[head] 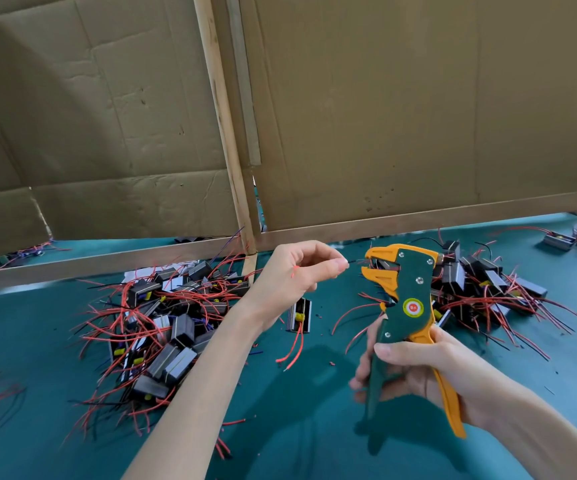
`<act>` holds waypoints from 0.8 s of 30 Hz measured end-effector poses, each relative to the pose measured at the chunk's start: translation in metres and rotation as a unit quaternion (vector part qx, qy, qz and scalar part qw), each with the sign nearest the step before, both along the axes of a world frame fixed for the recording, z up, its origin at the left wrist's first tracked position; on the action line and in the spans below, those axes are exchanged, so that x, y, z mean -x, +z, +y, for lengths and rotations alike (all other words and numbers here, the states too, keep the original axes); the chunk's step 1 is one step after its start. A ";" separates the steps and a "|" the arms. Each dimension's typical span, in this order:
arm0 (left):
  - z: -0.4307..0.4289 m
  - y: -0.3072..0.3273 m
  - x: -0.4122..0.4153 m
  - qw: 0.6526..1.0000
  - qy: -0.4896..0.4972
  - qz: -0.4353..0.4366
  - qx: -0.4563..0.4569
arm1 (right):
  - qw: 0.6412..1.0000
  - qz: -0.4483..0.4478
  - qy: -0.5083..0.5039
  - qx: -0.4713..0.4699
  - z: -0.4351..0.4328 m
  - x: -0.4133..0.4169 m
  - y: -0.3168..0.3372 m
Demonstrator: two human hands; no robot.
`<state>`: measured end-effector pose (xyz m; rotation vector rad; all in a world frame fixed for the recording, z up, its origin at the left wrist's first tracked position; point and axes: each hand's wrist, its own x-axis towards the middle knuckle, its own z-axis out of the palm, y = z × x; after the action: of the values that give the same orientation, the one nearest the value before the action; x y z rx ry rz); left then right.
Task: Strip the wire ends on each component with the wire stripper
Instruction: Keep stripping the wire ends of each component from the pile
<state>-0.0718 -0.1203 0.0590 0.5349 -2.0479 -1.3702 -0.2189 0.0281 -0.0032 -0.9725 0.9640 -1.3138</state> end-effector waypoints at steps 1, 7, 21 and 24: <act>0.001 0.001 0.000 1.000 -0.004 -0.003 0.004 | 1.000 0.003 -0.001 0.002 0.000 0.000 0.000; 0.008 0.006 0.000 0.999 -0.018 -0.026 0.018 | 1.000 0.025 0.009 0.000 -0.004 0.003 -0.004; 0.011 0.015 -0.009 0.996 -0.031 -0.069 0.055 | 0.996 0.090 -0.013 -0.010 0.001 0.001 -0.001; 0.008 0.015 -0.011 0.994 -0.038 -0.084 0.063 | 0.994 0.105 -0.020 -0.021 0.003 0.000 0.003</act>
<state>-0.0608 -0.1119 0.0739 0.5378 -2.2953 -1.2661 -0.2193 0.0314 -0.0006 -1.0791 1.1730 -1.2348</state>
